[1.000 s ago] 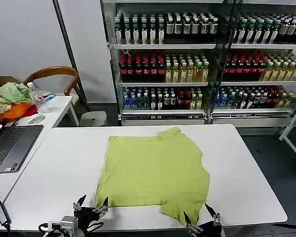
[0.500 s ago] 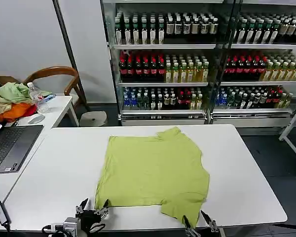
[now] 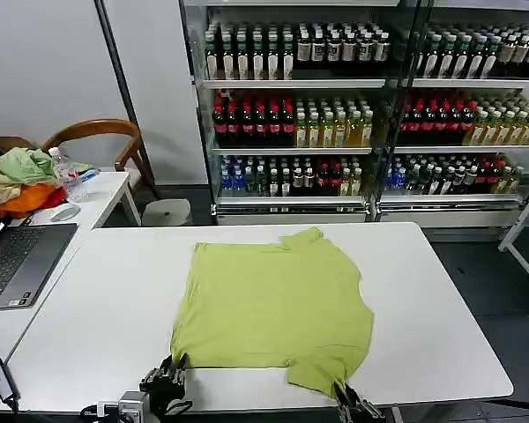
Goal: Fold and organize the clothes.
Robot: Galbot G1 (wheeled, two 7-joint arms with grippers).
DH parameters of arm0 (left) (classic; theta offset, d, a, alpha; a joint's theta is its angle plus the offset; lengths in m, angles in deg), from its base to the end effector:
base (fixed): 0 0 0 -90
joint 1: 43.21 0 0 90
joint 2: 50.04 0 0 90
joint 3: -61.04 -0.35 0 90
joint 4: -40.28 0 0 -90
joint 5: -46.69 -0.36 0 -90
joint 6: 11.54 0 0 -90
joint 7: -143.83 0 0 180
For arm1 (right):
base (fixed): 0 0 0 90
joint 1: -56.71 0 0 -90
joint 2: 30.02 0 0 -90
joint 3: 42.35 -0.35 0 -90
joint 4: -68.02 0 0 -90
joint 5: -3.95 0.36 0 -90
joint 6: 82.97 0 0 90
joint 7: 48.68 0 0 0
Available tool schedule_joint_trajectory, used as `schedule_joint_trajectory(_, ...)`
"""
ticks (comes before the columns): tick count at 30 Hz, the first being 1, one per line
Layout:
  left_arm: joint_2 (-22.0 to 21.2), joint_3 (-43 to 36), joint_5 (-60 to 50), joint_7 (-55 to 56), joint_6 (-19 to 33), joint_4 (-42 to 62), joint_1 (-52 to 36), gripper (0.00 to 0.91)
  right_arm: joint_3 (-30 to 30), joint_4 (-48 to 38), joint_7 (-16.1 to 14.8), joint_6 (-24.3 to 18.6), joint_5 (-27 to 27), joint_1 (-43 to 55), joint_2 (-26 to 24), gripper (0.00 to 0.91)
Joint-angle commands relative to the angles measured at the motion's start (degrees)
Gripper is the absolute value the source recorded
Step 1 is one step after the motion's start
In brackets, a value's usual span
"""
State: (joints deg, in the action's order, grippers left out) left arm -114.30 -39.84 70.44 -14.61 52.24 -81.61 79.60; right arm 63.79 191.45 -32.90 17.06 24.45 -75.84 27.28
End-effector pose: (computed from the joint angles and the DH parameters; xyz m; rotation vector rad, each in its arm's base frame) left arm 0.1607 0.0174 -0.3047 -0.0473 -2.5562 -0.0899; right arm 0.0958 -0.0117 -0.3224 0.3385 -2.6253 0.0617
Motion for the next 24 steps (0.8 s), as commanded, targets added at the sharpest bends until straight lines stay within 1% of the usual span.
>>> schedule_joint_trajectory(1, 0.4, 0.3, 0.0, -2.0, 1.6, -2.9, -0.6, 0.040, -0.7, 3.8, 0.1, 0.7, 1.3, 1.2, -0.3, 0.000)
schedule_joint_trajectory(6, 1.5, 1.2, 1.4, -4.8, 2.6, -2.2, -3.9, 0.040, -2.3, 4.7, -0.3, 2.9, 5.4, 7.0, -1.0, 0.000)
schedule_joint_trajectory(8, 1.8, 1.5, 2.2, -6.5, 3.3, -1.0, -5.7, 0.040, -2.4, 3.3, -0.4, 3.6, 7.3, 10.6, -1.0, 0.000)
schedule_joint_trajectory(11, 1.9, 2.1, 4.2, -8.3, 3.6, 1.4, -8.7, 0.040, -2.2, 0.0, -0.8, 5.7, 10.8, 16.5, -1.2, 0.000)
schedule_joint_trajectory(14, 2.1, 2.4, 7.3, -9.6, 3.3, 3.6, -12.3, 0.040, -1.6, -3.1, -1.2, 7.2, 12.9, 22.9, -0.8, 0.000)
schedule_joint_trajectory(19, 2.6, 0.6, 8.3, -11.3, 3.8, 7.6, -16.5, 0.040, -0.3, -7.8, -1.9, 9.3, 13.9, 30.9, 0.0, 0.000)
schedule_joint_trajectory(24, 1.9, -0.8, 8.7, -12.0, 4.5, 12.2, -20.9, 0.040, 0.0, -10.8, -2.2, 10.4, 13.9, 33.5, 0.2, 0.000)
